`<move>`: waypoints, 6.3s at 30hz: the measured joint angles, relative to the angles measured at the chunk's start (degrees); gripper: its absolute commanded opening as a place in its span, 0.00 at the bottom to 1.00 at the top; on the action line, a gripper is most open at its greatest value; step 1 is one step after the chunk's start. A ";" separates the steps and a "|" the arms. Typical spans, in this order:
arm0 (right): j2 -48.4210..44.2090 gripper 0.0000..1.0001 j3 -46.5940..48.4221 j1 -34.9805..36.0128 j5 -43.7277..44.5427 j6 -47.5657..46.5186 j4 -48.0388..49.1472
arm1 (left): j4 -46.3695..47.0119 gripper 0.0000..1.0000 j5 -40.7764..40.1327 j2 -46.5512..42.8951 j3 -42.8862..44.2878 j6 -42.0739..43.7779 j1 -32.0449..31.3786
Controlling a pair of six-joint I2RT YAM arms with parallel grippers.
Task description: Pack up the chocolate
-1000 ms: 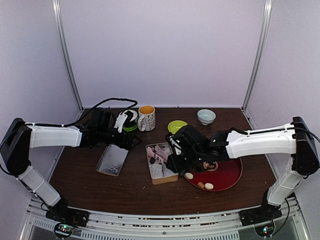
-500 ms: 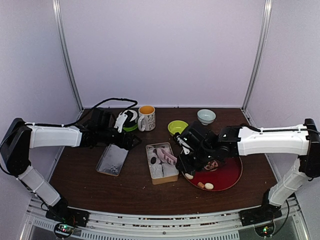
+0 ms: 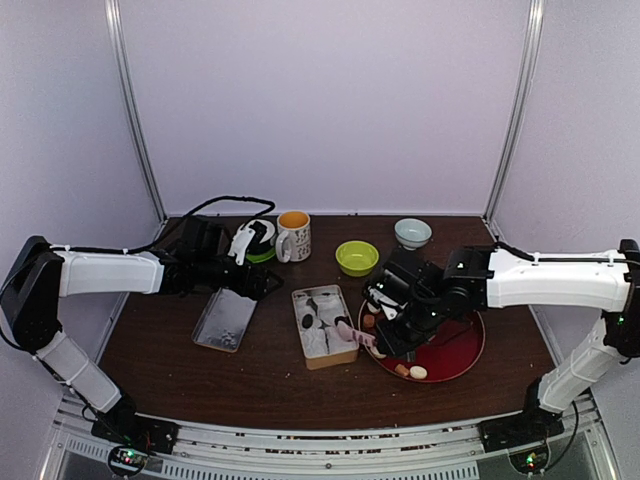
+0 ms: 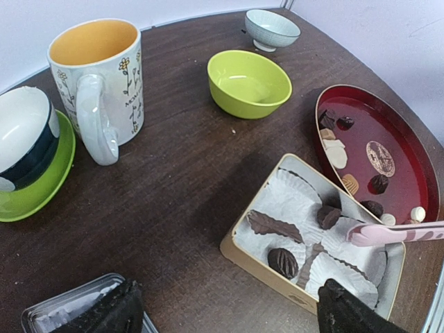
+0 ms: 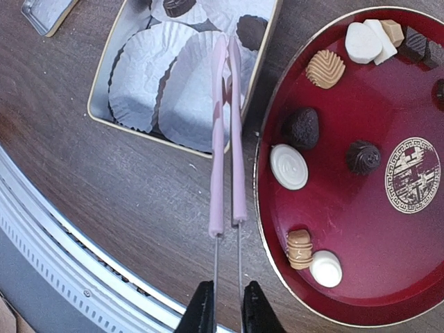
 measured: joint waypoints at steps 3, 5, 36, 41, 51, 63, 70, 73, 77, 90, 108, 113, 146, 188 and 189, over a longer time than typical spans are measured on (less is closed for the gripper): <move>1.09 0.08 1.51 0.11 1.07 0.02 -1.29 | 0.00 0.89 -0.02 0.00 0.00 0.00 0.00; 2.01 0.08 2.43 0.17 1.84 0.02 -1.68 | -0.02 0.89 -0.02 0.00 0.00 0.00 0.00; 14.93 0.05 16.50 1.20 18.78 -6.23 -0.15 | -0.04 0.89 -0.20 -0.17 0.00 0.00 0.00; 13.42 0.05 16.26 1.20 16.35 -6.47 -2.69 | -0.07 0.89 -0.20 -0.42 0.00 0.00 0.00; 9.92 0.05 15.08 1.22 9.07 -5.42 -9.18 | -0.04 0.89 -0.17 -0.50 0.00 0.00 0.00; 11.98 0.00 15.02 1.29 9.33 -3.98 -12.39 | -0.07 0.89 -0.17 -0.48 0.00 0.00 0.00; 15.32 0.00 16.83 1.53 13.42 -3.41 -10.91 | -0.04 0.89 -0.17 -0.48 0.00 0.00 0.00; 15.96 0.00 17.77 1.53 15.52 -3.56 -9.31 | -0.04 0.89 -0.17 -0.48 0.00 0.00 0.00; 17.09 0.00 20.81 1.53 18.23 -4.35 -7.82 | -0.07 0.89 -0.17 -0.48 0.00 0.02 0.00; 9.73 0.11 19.30 1.09 18.58 -5.97 -6.16 | -0.11 0.90 -0.33 -0.50 0.00 0.24 0.00; -2.51 0.24 2.67 -5.09 12.37 -3.10 -8.33 | -0.39 0.90 -1.68 -1.70 -0.72 1.14 0.00; -2.43 0.25 2.49 -5.68 11.34 -3.06 -7.13 | -0.39 0.90 -1.70 -1.70 -0.72 1.25 0.00; 3.23 0.34 2.34 -6.93 13.49 -1.66 -3.91 | -0.39 0.90 -1.60 -1.70 -0.72 1.31 0.00; 1.14 0.67 -6.27 -6.86 9.92 -1.03 1.11 | -0.39 0.89 -1.40 -1.70 -0.72 1.31 0.00; -0.42 0.67 -8.35 -6.86 9.38 -0.66 2.27 | -0.39 0.89 -1.36 -1.70 -0.72 1.31 0.00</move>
